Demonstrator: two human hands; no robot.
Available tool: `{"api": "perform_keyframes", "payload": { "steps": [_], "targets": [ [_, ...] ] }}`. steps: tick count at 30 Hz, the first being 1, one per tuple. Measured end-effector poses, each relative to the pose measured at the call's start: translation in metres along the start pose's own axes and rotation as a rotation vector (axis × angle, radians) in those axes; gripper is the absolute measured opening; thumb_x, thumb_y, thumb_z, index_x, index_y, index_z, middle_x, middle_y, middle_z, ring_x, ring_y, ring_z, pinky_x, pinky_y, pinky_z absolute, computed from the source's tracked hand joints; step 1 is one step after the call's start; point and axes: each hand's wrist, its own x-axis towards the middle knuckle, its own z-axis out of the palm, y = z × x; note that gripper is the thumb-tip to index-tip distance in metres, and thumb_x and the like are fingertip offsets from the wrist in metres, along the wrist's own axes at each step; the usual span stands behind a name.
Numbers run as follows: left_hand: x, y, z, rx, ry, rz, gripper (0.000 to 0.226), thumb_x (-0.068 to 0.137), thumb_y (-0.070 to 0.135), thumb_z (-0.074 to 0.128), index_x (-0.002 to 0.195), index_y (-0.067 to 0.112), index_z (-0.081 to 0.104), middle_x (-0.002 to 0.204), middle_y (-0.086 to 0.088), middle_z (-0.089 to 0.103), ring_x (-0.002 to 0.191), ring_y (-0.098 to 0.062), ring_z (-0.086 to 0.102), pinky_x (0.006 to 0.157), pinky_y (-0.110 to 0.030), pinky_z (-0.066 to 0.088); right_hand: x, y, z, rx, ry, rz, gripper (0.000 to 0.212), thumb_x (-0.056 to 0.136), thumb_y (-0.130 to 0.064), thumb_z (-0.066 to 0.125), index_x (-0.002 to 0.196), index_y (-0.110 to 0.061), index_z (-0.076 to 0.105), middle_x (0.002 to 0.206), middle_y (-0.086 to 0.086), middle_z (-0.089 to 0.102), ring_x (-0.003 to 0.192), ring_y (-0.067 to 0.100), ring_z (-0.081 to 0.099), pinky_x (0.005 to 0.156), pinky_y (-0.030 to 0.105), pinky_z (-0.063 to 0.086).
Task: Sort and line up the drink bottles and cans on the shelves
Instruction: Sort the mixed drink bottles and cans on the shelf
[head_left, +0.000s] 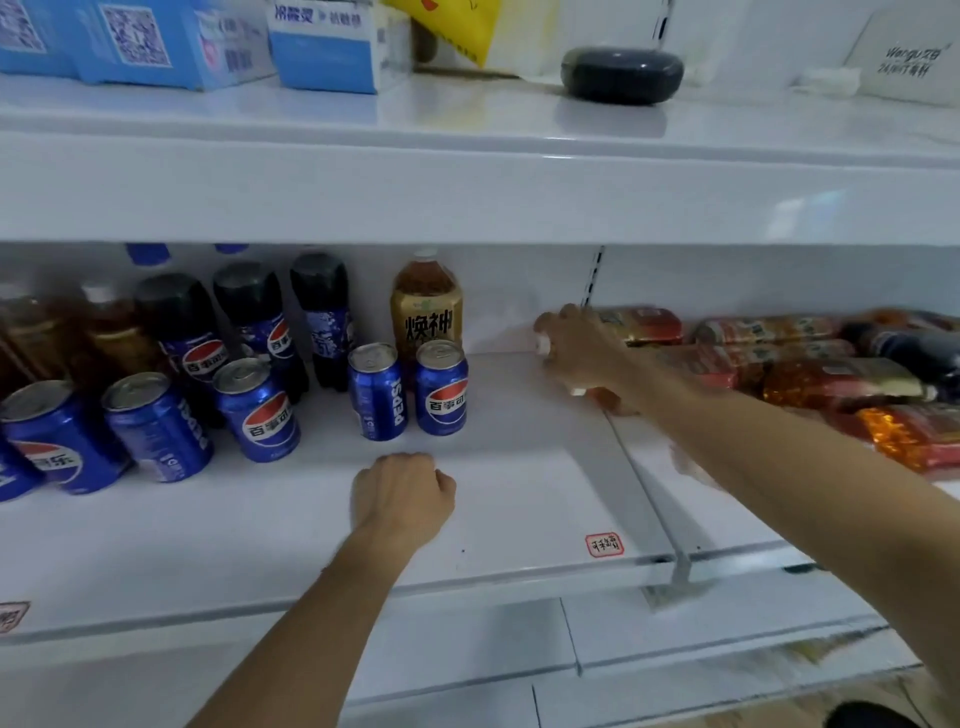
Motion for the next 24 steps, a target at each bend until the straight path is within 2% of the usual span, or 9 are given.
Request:
{"api": "perform_keyframes", "payload": {
  "steps": [4, 6, 8, 10, 12, 14, 16, 20, 24],
  "targets": [
    [-0.017, 0.041, 0.013, 0.048, 0.087, -0.115, 0.031, 0.096, 0.037, 0.042, 0.119, 0.019, 0.051, 0.110, -0.003, 0.056, 0.101, -0.022, 0.051, 0.084, -0.039, 0.045, 0.018, 0.008, 0.011, -0.343, -0.099, 0.017, 0.073, 0.079, -0.024, 0.077, 0.145, -0.023, 0.048, 0.144, 0.010, 0.042, 0.136, 0.035, 0.034, 0.104, 0.057, 0.037],
    [-0.027, 0.068, 0.023, 0.041, 0.094, -0.144, 0.037, 0.095, 0.038, 0.041, 0.128, 0.021, 0.045, 0.119, -0.004, 0.049, 0.109, -0.024, 0.045, 0.090, -0.042, 0.041, 0.027, 0.001, 0.015, -0.438, -0.062, 0.042, 0.065, 0.081, -0.024, 0.076, 0.141, -0.017, 0.054, 0.142, 0.012, 0.046, 0.132, 0.034, 0.038, 0.104, 0.056, 0.037],
    [-0.033, 0.085, 0.029, 0.031, 0.125, -0.169, 0.040, 0.094, 0.038, 0.041, 0.130, 0.023, 0.044, 0.123, -0.004, 0.045, 0.112, -0.024, 0.042, 0.095, -0.044, 0.037, 0.037, 0.001, 0.012, -0.478, -0.001, -0.032, 0.047, 0.091, -0.022, 0.065, 0.137, -0.012, 0.057, 0.140, 0.013, 0.050, 0.130, 0.033, 0.043, 0.106, 0.056, 0.038],
    [-0.030, 0.087, 0.029, 0.016, 0.149, -0.197, 0.043, 0.092, 0.040, 0.043, 0.132, 0.024, 0.045, 0.130, -0.003, 0.044, 0.117, -0.024, 0.042, 0.099, -0.044, 0.036, 0.043, 0.011, -0.002, -0.464, 0.060, -0.105, 0.043, 0.097, -0.029, 0.060, 0.136, -0.011, 0.056, 0.139, 0.013, 0.052, 0.129, 0.032, 0.046, 0.105, 0.057, 0.041],
    [-0.027, 0.086, 0.031, 0.008, 0.169, -0.215, 0.046, 0.092, 0.041, 0.045, 0.134, 0.024, 0.046, 0.136, -0.004, 0.043, 0.123, -0.023, 0.042, 0.100, -0.045, 0.035, 0.044, 0.024, -0.027, -0.266, 0.143, -0.137, 0.036, 0.097, -0.034, 0.062, 0.127, -0.013, 0.062, 0.132, 0.009, 0.059, 0.124, 0.030, 0.053, 0.099, 0.054, 0.045],
    [-0.027, 0.087, 0.032, 0.009, 0.169, -0.212, 0.049, 0.091, 0.041, 0.044, 0.138, 0.024, 0.045, 0.144, -0.005, 0.042, 0.133, -0.024, 0.038, 0.102, -0.048, 0.035, 0.042, 0.037, -0.053, 0.055, 0.237, -0.162, 0.012, 0.098, -0.030, 0.063, 0.101, -0.019, 0.067, 0.111, -0.001, 0.065, 0.111, 0.026, 0.061, 0.093, 0.041, 0.047],
    [-0.027, 0.087, 0.033, 0.006, 0.135, -0.209, 0.053, 0.094, 0.040, 0.041, 0.145, 0.026, 0.039, 0.155, -0.006, 0.035, 0.145, -0.025, 0.029, 0.109, -0.052, 0.031, 0.035, 0.043, -0.075, 0.291, 0.238, -0.148, 0.013, 0.101, -0.026, 0.061, 0.090, -0.019, 0.060, 0.096, -0.004, 0.057, 0.097, 0.019, 0.057, 0.083, 0.029, 0.043],
    [-0.027, 0.087, 0.032, -0.012, 0.078, -0.215, 0.054, 0.100, 0.038, 0.036, 0.152, 0.027, 0.030, 0.165, -0.004, 0.022, 0.154, -0.022, 0.013, 0.121, -0.059, 0.015, 0.044, 0.048, -0.069, 0.762, 0.265, -0.063, 0.030, 0.093, -0.034, 0.072, 0.106, -0.007, 0.068, 0.102, 0.006, 0.068, 0.099, 0.024, 0.067, 0.076, 0.029, 0.052],
    [-0.029, 0.089, 0.028, -0.029, 0.052, -0.220, 0.054, 0.101, 0.038, 0.035, 0.153, 0.029, 0.027, 0.167, -0.003, 0.018, 0.156, -0.021, 0.009, 0.122, -0.058, 0.012, 0.045, 0.045, -0.065, 0.812, 0.283, -0.074, 0.042, 0.089, -0.038, 0.075, 0.119, -0.008, 0.069, 0.115, 0.010, 0.071, 0.108, 0.025, 0.068, 0.079, 0.024, 0.049]
  ]
}}
